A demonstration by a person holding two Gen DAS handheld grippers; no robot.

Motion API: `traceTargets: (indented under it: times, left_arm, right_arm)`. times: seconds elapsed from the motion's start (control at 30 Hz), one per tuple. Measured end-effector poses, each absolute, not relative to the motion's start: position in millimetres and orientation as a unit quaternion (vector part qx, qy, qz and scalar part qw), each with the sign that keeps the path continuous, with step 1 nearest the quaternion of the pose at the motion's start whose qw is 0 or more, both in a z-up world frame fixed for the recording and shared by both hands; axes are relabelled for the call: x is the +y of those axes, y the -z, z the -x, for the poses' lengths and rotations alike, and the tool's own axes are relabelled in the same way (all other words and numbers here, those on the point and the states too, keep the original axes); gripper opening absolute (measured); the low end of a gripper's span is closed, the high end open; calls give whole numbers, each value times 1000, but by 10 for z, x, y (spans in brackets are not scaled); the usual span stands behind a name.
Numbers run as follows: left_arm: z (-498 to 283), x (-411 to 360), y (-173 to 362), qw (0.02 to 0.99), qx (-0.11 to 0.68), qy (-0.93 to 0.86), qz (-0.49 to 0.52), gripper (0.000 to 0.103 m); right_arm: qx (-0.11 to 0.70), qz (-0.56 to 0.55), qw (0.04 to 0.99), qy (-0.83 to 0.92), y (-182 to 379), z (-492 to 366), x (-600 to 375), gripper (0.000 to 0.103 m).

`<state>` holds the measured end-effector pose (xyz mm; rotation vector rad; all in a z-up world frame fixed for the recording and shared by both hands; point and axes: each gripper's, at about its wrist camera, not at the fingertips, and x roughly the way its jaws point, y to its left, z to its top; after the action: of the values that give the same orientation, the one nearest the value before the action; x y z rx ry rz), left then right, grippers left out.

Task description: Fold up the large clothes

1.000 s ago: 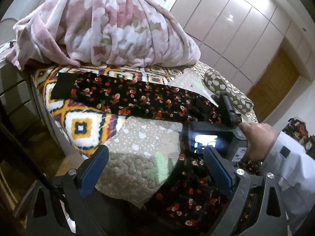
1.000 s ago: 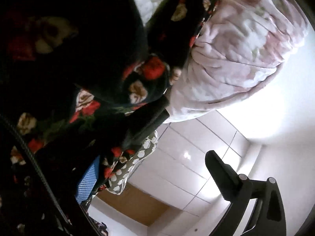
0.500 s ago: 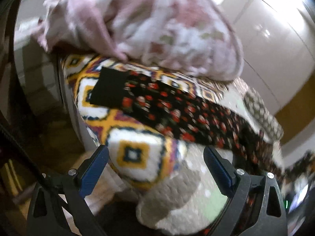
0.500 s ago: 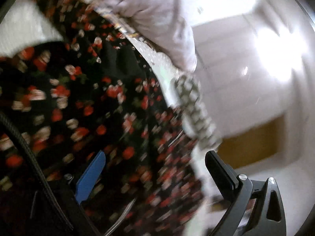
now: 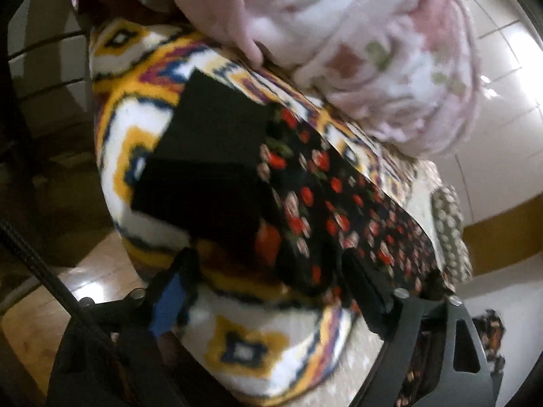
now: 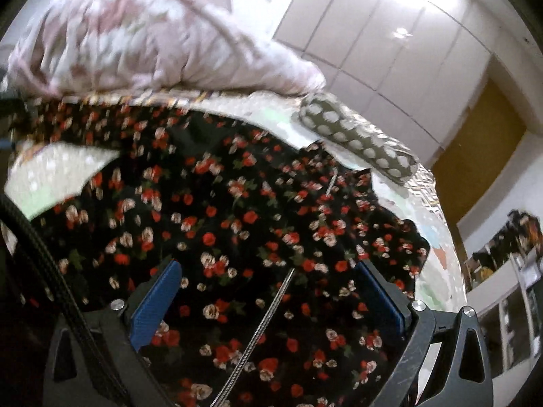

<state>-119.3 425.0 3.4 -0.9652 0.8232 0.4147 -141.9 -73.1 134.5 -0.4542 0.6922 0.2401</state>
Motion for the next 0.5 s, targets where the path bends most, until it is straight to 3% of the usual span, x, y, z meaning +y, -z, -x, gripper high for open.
traceTargets:
  times: [0.03, 0.1, 0.2, 0.5]
  left_arm:
    - [1165, 4266, -70, 785, 389, -211, 433, 64]
    - [1112, 4293, -167, 789, 404, -245, 392, 31]
    - [1073, 4339, -375, 808, 398, -255, 351, 9]
    - [820, 3960, -1288, 860, 340, -289, 247, 8]
  right_arm:
    - [331, 215, 912, -114, -1385, 1436, -755, 102]
    - [322, 210, 917, -106, -1432, 1458, -803, 102]
    - [323, 193, 922, -90, -1455, 1443, -924, 102]
    - [320, 116, 939, -41, -1526, 1483, -1474, 102]
